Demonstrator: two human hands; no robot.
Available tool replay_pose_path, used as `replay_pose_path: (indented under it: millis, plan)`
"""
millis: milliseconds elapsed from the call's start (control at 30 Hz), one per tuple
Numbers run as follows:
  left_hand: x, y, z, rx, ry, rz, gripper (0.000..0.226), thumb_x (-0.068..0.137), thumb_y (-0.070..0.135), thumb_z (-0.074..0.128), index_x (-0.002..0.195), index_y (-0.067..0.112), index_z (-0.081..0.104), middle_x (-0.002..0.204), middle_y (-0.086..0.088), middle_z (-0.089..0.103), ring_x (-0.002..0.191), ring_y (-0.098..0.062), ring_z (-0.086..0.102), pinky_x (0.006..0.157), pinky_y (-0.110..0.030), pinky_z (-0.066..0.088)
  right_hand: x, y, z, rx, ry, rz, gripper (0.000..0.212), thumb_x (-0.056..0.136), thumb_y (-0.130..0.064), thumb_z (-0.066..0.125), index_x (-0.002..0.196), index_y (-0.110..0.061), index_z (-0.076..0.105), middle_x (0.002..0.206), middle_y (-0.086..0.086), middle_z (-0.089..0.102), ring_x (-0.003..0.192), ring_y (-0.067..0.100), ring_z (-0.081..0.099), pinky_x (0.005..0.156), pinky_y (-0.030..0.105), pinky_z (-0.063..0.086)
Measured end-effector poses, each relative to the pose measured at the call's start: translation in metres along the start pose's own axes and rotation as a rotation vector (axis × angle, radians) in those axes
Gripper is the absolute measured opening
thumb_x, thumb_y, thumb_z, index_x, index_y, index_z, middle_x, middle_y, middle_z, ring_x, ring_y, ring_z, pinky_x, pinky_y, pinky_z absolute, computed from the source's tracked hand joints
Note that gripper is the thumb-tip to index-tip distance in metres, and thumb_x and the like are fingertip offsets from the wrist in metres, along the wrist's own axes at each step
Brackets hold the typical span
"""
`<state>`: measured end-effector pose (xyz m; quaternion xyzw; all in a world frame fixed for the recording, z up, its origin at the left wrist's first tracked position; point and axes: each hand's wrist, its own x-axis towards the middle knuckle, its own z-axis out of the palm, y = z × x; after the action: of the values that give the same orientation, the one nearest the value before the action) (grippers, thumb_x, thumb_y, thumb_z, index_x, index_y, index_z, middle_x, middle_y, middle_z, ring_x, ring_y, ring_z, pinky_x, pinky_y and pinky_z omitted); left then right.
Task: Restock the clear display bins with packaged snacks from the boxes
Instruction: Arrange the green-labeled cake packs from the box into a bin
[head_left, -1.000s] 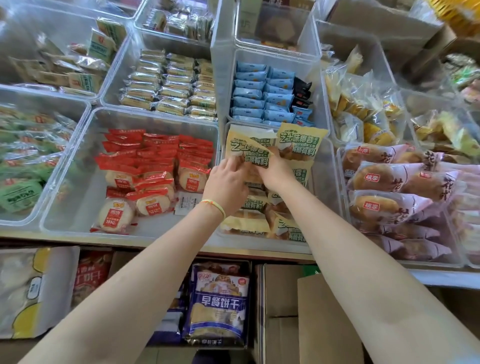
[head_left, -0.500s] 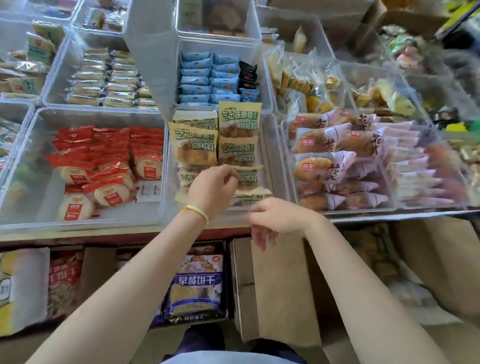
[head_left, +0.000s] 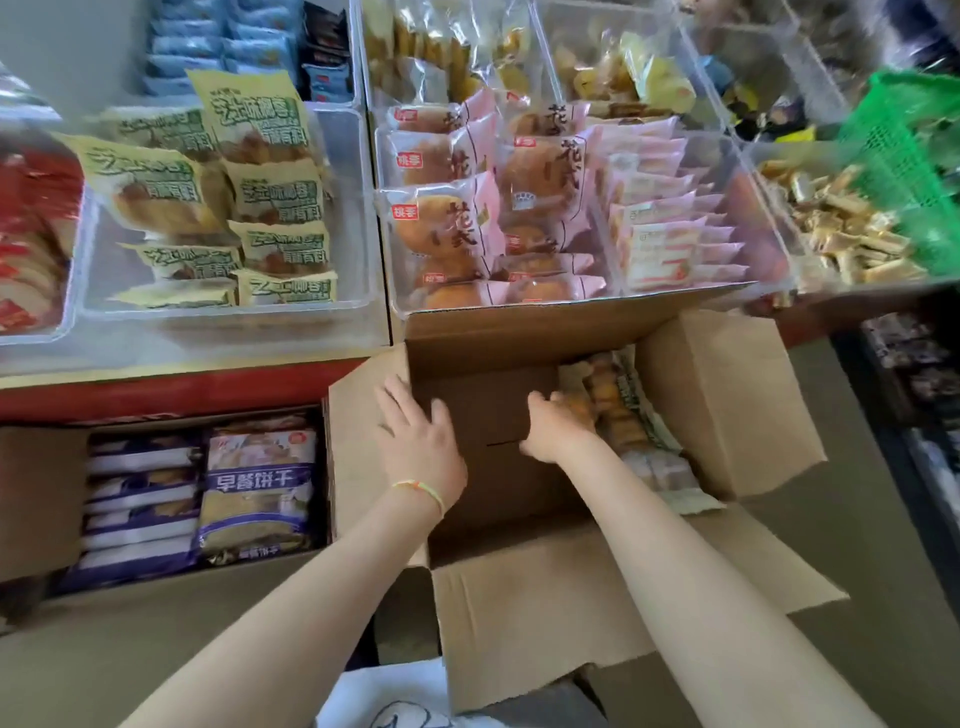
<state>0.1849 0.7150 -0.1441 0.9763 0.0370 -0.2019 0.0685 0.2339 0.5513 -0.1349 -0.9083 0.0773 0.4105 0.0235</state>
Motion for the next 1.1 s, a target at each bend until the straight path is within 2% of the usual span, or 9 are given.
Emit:
replay_pose_path:
  millis: [100, 200, 367, 500, 633, 733, 833, 1000, 1100]
  plan:
    - [0.001, 0.013, 0.021, 0.091, 0.115, -0.111, 0.040, 0.081, 0.022, 0.062, 0.119, 0.016, 0.052, 0.155, -0.038, 0.004, 0.142, -0.053, 0.017, 0.103, -0.048, 0.036, 0.014, 0.040, 0.025, -0.164, 0.032, 0.064, 0.073, 0.094, -0.022, 0.060, 0.156, -0.017, 0.023, 0.159, 0.014, 0.027, 0.145, 0.033, 0.028, 0.112, 0.041, 0.030]
    - [0.003, 0.015, 0.027, 0.109, 0.142, -0.134, 0.038, 0.080, 0.030, 0.065, 0.114, 0.015, 0.054, 0.155, -0.036, 0.006, 0.141, -0.052, 0.020, 0.103, -0.049, 0.036, 0.030, 0.071, 0.046, -0.147, 0.017, 0.075, 0.040, 0.102, -0.019, 0.043, 0.141, -0.009, 0.049, 0.144, 0.013, 0.051, 0.132, 0.029, 0.047, 0.092, 0.010, 0.035]
    - [0.005, 0.016, 0.030, 0.073, 0.145, -0.150, 0.040, 0.084, 0.032, 0.062, 0.118, 0.014, 0.053, 0.157, -0.032, -0.006, 0.144, -0.052, 0.007, 0.110, -0.053, 0.027, 0.030, 0.085, 0.055, -0.117, 0.053, 0.084, 0.028, 0.101, -0.021, 0.050, 0.126, -0.015, 0.063, 0.127, 0.004, 0.063, 0.119, 0.025, 0.058, 0.081, 0.030, 0.040]
    - [0.006, 0.020, 0.030, 0.059, 0.159, -0.167, 0.037, 0.085, 0.033, 0.063, 0.116, 0.014, 0.055, 0.158, -0.029, -0.007, 0.145, -0.050, 0.003, 0.113, -0.054, 0.024, 0.044, 0.093, 0.064, -0.142, 0.086, -0.002, 0.031, 0.102, -0.011, 0.044, 0.127, -0.007, 0.061, 0.131, 0.012, 0.061, 0.120, 0.026, 0.057, 0.059, 0.006, 0.034]
    - [0.006, 0.021, 0.028, 0.063, 0.148, -0.167, 0.040, 0.085, 0.039, 0.063, 0.115, 0.015, 0.054, 0.158, -0.028, -0.009, 0.146, -0.049, 0.002, 0.113, -0.053, 0.023, 0.038, 0.091, 0.061, -0.059, 0.146, 0.026, 0.030, 0.103, -0.009, 0.038, 0.119, -0.006, 0.063, 0.123, 0.012, 0.064, 0.116, 0.030, 0.060, 0.085, 0.029, 0.045]
    - [0.003, 0.021, 0.025, 0.046, 0.140, -0.164, 0.042, 0.085, 0.043, 0.063, 0.115, 0.016, 0.053, 0.159, -0.027, -0.010, 0.146, -0.048, 0.001, 0.114, -0.052, 0.022, 0.026, 0.084, 0.048, 0.056, 0.145, -0.120, 0.008, 0.098, -0.015, 0.055, 0.098, -0.013, 0.063, 0.098, 0.005, 0.064, 0.099, 0.029, 0.066, 0.072, 0.032, 0.049]
    - [0.001, 0.020, 0.020, -0.039, 0.085, -0.161, 0.047, 0.085, 0.047, 0.062, 0.121, 0.019, 0.052, 0.160, -0.024, -0.014, 0.147, -0.045, -0.004, 0.117, -0.051, 0.017, 0.014, 0.079, 0.025, 0.270, 0.101, -0.325, 0.016, 0.097, -0.022, 0.056, 0.089, -0.013, 0.067, 0.091, 0.003, 0.062, 0.088, 0.023, 0.060, 0.071, 0.032, 0.049]
    - [-0.006, 0.019, -0.015, -0.540, 0.070, -0.120, 0.056, 0.091, 0.054, 0.049, 0.144, 0.038, 0.042, 0.165, -0.007, 0.000, 0.151, -0.028, -0.007, 0.122, -0.048, 0.006, -0.028, 0.060, -0.010, 0.520, 0.090, -0.612, 0.015, 0.100, -0.027, 0.057, 0.096, -0.017, 0.067, 0.109, -0.003, 0.062, 0.100, 0.014, 0.058, 0.079, 0.027, 0.047]
    - [-0.019, 0.020, -0.045, -0.817, 0.080, 0.062, 0.041, 0.095, 0.038, 0.055, 0.135, 0.044, 0.052, 0.159, 0.008, 0.027, 0.149, -0.017, 0.013, 0.121, -0.049, 0.018, -0.059, 0.045, -0.037, 0.577, 0.177, -0.712, 0.011, 0.101, -0.029, 0.056, 0.102, -0.023, 0.066, 0.116, -0.009, 0.062, 0.105, 0.009, 0.058, 0.085, 0.027, 0.052]
